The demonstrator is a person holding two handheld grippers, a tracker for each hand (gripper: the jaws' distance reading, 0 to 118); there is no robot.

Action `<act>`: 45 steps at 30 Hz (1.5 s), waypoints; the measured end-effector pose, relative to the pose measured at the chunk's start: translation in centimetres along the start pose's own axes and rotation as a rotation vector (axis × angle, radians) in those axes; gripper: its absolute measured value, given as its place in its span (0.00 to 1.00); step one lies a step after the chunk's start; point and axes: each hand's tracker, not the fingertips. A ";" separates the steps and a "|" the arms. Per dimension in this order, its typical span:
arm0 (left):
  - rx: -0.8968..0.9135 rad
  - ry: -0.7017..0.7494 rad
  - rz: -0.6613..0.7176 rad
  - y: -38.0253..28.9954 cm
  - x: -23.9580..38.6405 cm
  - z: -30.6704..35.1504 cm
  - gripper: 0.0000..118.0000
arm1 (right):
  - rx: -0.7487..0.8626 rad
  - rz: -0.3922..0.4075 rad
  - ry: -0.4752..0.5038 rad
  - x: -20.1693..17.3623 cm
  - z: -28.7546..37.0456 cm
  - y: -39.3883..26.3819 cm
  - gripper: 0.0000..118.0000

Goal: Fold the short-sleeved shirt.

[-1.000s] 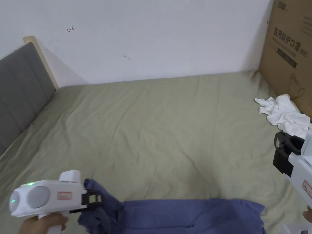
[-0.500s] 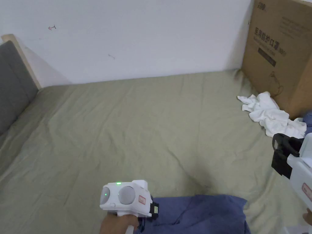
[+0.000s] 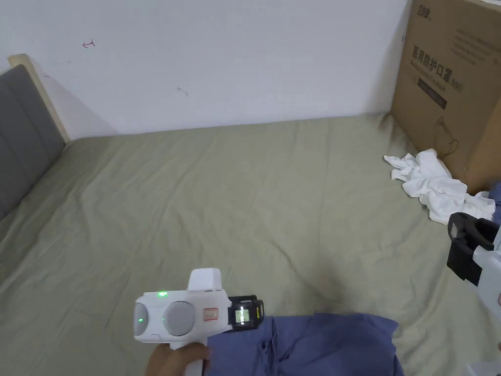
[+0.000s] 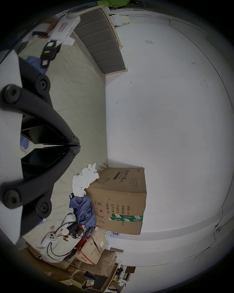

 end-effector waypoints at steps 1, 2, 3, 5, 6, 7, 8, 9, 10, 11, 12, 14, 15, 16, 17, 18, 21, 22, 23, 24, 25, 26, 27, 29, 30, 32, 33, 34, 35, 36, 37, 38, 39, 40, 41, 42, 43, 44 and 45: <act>0.050 0.004 0.003 0.2 -0.4 1.2 0.84 | 0.005 0.001 0.002 -0.1 0.0 0.2 0.00; 0.093 0.007 -0.001 0.4 -0.8 2.3 0.83 | 0.008 0.002 0.003 -0.2 0.1 0.3 0.00; 0.143 0.014 0.002 0.6 -1.2 3.4 0.82 | 0.012 0.004 0.006 -0.2 0.0 0.5 0.00; 0.244 0.040 -0.011 0.5 -2.0 5.1 0.73 | 0.018 0.008 0.009 -0.4 0.0 0.7 0.00; 0.298 0.057 -0.024 0.3 -2.5 5.7 0.67 | 0.022 0.009 0.010 -0.5 0.0 0.8 0.00; 0.323 0.077 -0.041 0.2 -2.9 6.0 0.55 | 0.024 0.008 0.013 -0.5 -0.1 0.8 0.00; 0.354 0.095 -0.043 0.0 -3.3 6.4 0.42 | 0.025 0.005 0.015 -0.6 -0.1 0.9 0.00; 0.379 0.097 -0.043 -0.3 -3.7 6.6 0.28 | 0.026 0.003 0.019 -0.6 -0.1 0.9 0.00; 0.404 0.101 -0.049 -0.6 -4.2 6.8 0.11 | 0.027 0.003 0.019 -0.7 -0.2 0.9 0.00; 0.410 0.086 -0.049 -0.9 -4.4 6.7 0.06 | 0.027 0.003 0.019 -0.8 -0.2 0.9 0.00; 0.408 0.103 -0.049 -1.1 -4.7 6.6 0.02 | 0.026 0.002 0.021 -0.8 -0.3 0.9 0.00; 0.422 0.123 -0.054 -1.8 -5.0 6.2 0.00 | 0.025 0.000 0.024 -1.0 -0.4 0.8 0.00; 0.420 0.133 -0.059 -2.0 -5.0 6.0 0.00 | 0.023 0.001 0.026 -1.1 -0.4 0.8 0.00; 0.413 0.136 -0.056 -2.2 -5.1 5.6 0.00 | 0.022 0.002 0.027 -1.1 -0.4 0.8 0.00; 0.407 0.136 -0.060 -2.5 -5.2 5.2 0.00 | 0.023 0.003 0.028 -1.2 -0.4 0.8 0.00; 0.394 0.143 -0.065 -2.8 -5.2 4.5 0.00 | 0.022 0.003 0.030 -1.2 -0.5 0.7 0.00; 0.343 0.140 -0.072 -4.0 -5.1 2.2 0.00 | 0.016 0.007 0.031 -1.2 -0.7 0.7 0.00; 0.318 0.137 -0.083 -4.5 -4.9 1.1 0.00 | 0.012 0.006 0.034 -1.2 -0.8 0.7 0.00; 0.292 0.138 -0.097 -5.0 -4.8 0.1 0.00 | 0.010 0.005 0.035 -1.1 -0.9 0.7 0.00; 0.280 0.135 -0.105 -5.6 -4.6 -0.9 0.00 | 0.005 0.007 0.035 -1.1 -1.0 0.7 0.00; 0.261 0.138 -0.111 -6.3 -4.4 -1.9 0.00 | 0.000 0.012 0.036 -1.1 -1.2 0.7 0.00; 0.241 0.131 -0.107 -6.8 -4.2 -2.7 0.00 | -0.003 0.015 0.034 -1.2 -1.3 0.7 0.00; 0.223 0.122 -0.112 -7.4 -3.9 -3.6 0.00 | -0.005 0.017 0.034 -1.2 -1.4 0.7 0.00; 0.171 0.124 -0.139 -8.6 -3.1 -5.3 0.00 | -0.010 0.014 0.034 -1.1 -1.5 0.6 0.00; 0.160 0.119 -0.154 -9.2 -2.7 -6.1 0.00 | -0.011 0.014 0.031 -1.1 -1.6 0.6 0.00; 0.116 0.097 -0.148 -10.3 -2.2 -7.4 0.00 | -0.017 0.013 0.028 -1.0 -1.6 0.5 0.00; 0.098 0.094 -0.144 -10.7 -1.8 -8.1 0.00 | -0.019 0.011 0.027 -0.9 -1.6 0.4 0.00; 0.077 0.092 -0.144 -11.2 -1.4 -8.8 0.00 | -0.020 0.010 0.026 -0.9 -1.5 0.3 0.00; 0.047 0.097 -0.163 -11.6 -1.0 -9.4 0.00 | -0.024 0.011 0.024 -0.8 -1.5 0.3 0.00; 0.032 0.087 -0.180 -12.0 -0.4 -9.8 0.00 | -0.027 0.014 0.021 -0.7 -1.5 0.3 0.00; 0.030 0.079 -0.197 -12.3 0.2 -10.0 0.00 | -0.028 0.017 0.018 -0.6 -1.4 0.2 0.00; 0.032 0.072 -0.203 -12.6 0.9 -10.2 0.00 | -0.030 0.018 0.014 -0.4 -1.4 0.2 0.00; 0.032 0.069 -0.215 -12.8 1.6 -10.2 0.00 | -0.032 0.018 0.012 -0.3 -1.3 0.2 0.00; 0.036 0.067 -0.218 -12.9 2.2 -10.3 0.00 | -0.033 0.018 0.009 -0.2 -1.3 0.2 0.00; 0.035 0.061 -0.204 -12.9 2.7 -10.4 0.00 | -0.035 0.019 0.006 -0.1 -1.3 0.1 0.00; 0.027 0.051 -0.195 -12.8 2.9 -10.6 0.00 | -0.035 0.020 0.003 0.0 -1.3 0.1 0.00; 0.028 0.049 -0.191 -12.9 3.1 -10.9 0.00 | -0.035 0.019 0.000 0.1 -1.3 0.1 0.00; 0.027 0.050 -0.190 -12.9 3.3 -11.0 0.00 | -0.035 0.019 -0.001 0.2 -1.2 0.2 0.00; 0.027 0.052 -0.191 -12.8 3.4 -10.9 0.00 | -0.034 0.019 -0.001 0.2 -1.2 0.2 0.00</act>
